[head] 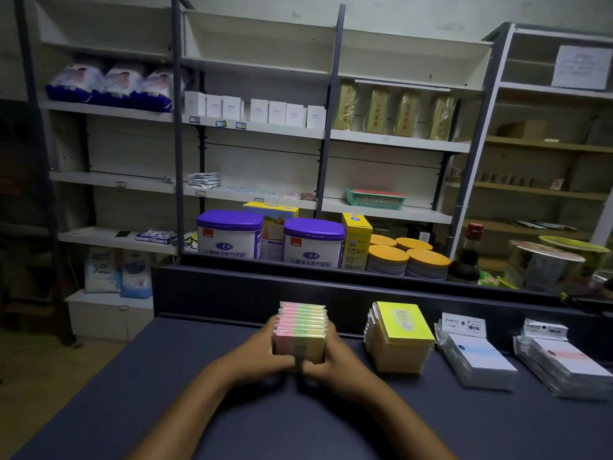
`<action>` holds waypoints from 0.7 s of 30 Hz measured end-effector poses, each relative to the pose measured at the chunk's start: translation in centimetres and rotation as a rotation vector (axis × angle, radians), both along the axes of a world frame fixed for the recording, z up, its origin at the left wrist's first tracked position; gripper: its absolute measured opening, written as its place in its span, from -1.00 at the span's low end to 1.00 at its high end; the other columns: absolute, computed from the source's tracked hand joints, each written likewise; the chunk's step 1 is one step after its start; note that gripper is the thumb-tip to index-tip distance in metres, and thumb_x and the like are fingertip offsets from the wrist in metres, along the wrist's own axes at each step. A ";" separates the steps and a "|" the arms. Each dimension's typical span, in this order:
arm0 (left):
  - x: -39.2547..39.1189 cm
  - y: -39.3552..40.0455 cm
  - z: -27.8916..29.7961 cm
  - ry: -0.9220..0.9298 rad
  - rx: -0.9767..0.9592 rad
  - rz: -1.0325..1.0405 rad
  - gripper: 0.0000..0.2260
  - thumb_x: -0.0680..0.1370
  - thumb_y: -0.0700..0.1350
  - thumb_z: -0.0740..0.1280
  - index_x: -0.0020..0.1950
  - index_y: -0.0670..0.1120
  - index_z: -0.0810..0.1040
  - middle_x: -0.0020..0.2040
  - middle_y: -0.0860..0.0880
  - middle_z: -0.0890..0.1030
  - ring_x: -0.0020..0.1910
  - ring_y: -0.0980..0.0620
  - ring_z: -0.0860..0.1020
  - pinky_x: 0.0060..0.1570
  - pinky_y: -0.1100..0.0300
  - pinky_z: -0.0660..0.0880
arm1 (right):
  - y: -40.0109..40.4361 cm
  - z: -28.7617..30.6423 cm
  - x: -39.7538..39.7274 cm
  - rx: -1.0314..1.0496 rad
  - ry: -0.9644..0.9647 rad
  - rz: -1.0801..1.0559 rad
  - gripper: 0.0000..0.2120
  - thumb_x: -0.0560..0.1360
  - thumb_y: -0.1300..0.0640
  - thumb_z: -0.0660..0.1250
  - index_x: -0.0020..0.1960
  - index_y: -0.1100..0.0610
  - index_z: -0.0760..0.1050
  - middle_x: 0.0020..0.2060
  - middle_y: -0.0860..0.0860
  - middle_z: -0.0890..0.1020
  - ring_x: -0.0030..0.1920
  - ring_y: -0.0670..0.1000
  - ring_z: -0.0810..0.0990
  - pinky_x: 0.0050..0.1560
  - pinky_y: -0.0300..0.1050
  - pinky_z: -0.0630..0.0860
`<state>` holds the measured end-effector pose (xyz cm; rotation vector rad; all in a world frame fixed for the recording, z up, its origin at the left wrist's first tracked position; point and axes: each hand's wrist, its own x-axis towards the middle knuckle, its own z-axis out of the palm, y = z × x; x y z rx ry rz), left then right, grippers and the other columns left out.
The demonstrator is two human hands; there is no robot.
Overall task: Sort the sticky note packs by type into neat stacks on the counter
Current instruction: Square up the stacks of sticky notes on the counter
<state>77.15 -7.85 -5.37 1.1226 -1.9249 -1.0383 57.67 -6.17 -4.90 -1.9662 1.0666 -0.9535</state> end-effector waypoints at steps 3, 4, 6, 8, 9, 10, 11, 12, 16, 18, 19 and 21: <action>0.1 0.0 0.1 -0.036 -0.007 -0.019 -0.29 0.45 -0.28 0.38 0.52 0.01 0.17 0.42 0.09 0.44 0.36 0.25 0.44 0.37 0.31 0.35 | -0.5 -0.2 -0.3 0.014 0.026 0.020 -0.27 0.43 0.36 0.43 0.42 -0.01 0.13 0.34 -0.13 0.44 0.26 -0.44 0.42 0.30 -0.43 0.34; 0.2 0.0 0.2 -0.047 -0.012 -0.025 -0.31 0.46 -0.30 0.37 0.51 0.04 0.17 0.41 0.12 0.44 0.34 0.31 0.44 0.33 0.37 0.35 | -0.5 -0.2 -0.3 0.010 0.039 0.026 -0.26 0.43 0.34 0.44 0.44 0.00 0.13 0.34 -0.15 0.44 0.27 -0.44 0.41 0.29 -0.45 0.32; 0.3 0.1 0.4 -0.068 -0.016 -0.023 -0.32 0.48 -0.31 0.36 0.50 0.06 0.17 0.39 0.16 0.44 0.31 0.38 0.43 0.29 0.42 0.35 | -0.6 -0.1 -0.5 0.000 0.061 0.024 -0.27 0.42 0.30 0.45 0.46 0.04 0.17 0.35 -0.14 0.44 0.29 -0.42 0.41 0.30 -0.44 0.32; 0.2 0.1 0.5 -0.093 -0.039 -0.002 -0.34 0.49 -0.29 0.36 0.52 0.03 0.20 0.42 0.12 0.41 0.38 0.27 0.40 0.39 0.30 0.33 | -0.8 0.1 -0.7 -0.014 0.068 0.004 -0.30 0.39 0.29 0.45 0.45 0.07 0.26 0.33 -0.09 0.48 0.33 -0.28 0.45 0.37 -0.32 0.35; 0.1 0.0 0.5 -0.144 -0.074 0.012 -0.34 0.50 -0.25 0.37 0.54 0.02 0.20 0.45 0.11 0.37 0.43 0.19 0.35 0.46 0.21 0.27 | -0.9 0.2 -0.7 -0.030 0.083 -0.011 -0.31 0.38 0.30 0.44 0.44 0.03 0.30 0.32 -0.07 0.49 0.35 -0.17 0.45 0.40 -0.26 0.35; 0.1 -0.2 0.4 -0.217 -0.116 0.029 -0.34 0.51 -0.19 0.37 0.55 0.03 0.18 0.47 0.11 0.31 0.45 0.15 0.27 0.50 0.19 0.18 | -1.0 0.1 -0.7 -0.055 0.119 -0.027 -0.32 0.38 0.30 0.44 0.41 -0.06 0.32 0.32 -0.06 0.48 0.36 -0.09 0.43 0.40 -0.28 0.32; 0.0 -0.3 0.2 -0.289 -0.146 0.044 -0.34 0.52 -0.14 0.37 0.56 0.05 0.16 0.47 0.11 0.25 0.45 0.13 0.20 0.49 0.21 0.12 | -1.1 0.0 -0.7 -0.083 0.168 -0.042 -0.34 0.40 0.28 0.43 0.38 -0.16 0.31 0.30 -0.06 0.47 0.35 -0.07 0.40 0.36 -0.38 0.28; 0.0 -0.4 0.0 -0.332 -0.156 0.056 -0.34 0.53 -0.09 0.36 0.57 0.07 0.14 0.46 0.10 0.23 0.44 0.13 0.16 0.46 0.25 0.08 | -1.1 -0.2 -0.8 -0.106 0.208 -0.051 -0.35 0.41 0.24 0.43 0.35 -0.21 0.29 0.29 -0.06 0.46 0.33 -0.07 0.38 0.30 -0.46 0.24; -0.1 -0.5 -0.4 -0.277 -0.115 0.062 -0.36 0.54 -0.05 0.36 0.55 0.12 0.15 0.37 0.05 0.23 0.45 0.12 0.16 0.45 0.27 0.07 | -1.2 -0.2 -0.9 -0.119 0.195 -0.048 -0.37 0.40 0.24 0.45 0.37 -0.14 0.34 0.29 -0.06 0.49 0.33 -0.10 0.42 0.36 -0.34 0.31; -0.1 -0.4 -0.3 -0.256 -0.100 0.054 -0.37 0.54 -0.07 0.36 0.54 0.13 0.16 0.35 0.05 0.24 0.44 0.13 0.18 0.45 0.28 0.08 | -1.2 -0.1 -1.0 -0.083 0.114 -0.045 -0.37 0.38 0.29 0.47 0.36 -0.04 0.38 0.28 -0.07 0.52 0.32 -0.14 0.47 0.37 -0.25 0.38; -0.1 -0.4 -0.3 -0.256 -0.097 0.055 -0.37 0.53 -0.08 0.35 0.54 0.13 0.17 0.34 0.04 0.24 0.43 0.14 0.20 0.45 0.28 0.09 | -1.2 -0.1 -1.0 -0.065 0.086 -0.051 -0.37 0.37 0.30 0.48 0.36 -0.01 0.38 0.28 -0.06 0.53 0.32 -0.15 0.49 0.36 -0.24 0.40; 0.0 -0.3 -0.3 -0.260 -0.086 0.065 -0.37 0.53 -0.09 0.36 0.54 0.12 0.17 0.33 0.04 0.25 0.42 0.13 0.22 0.47 0.26 0.12 | -1.3 -0.2 -1.0 -0.027 0.073 -0.068 -0.37 0.37 0.30 0.50 0.36 0.03 0.35 0.28 -0.04 0.54 0.28 -0.21 0.51 0.30 -0.31 0.43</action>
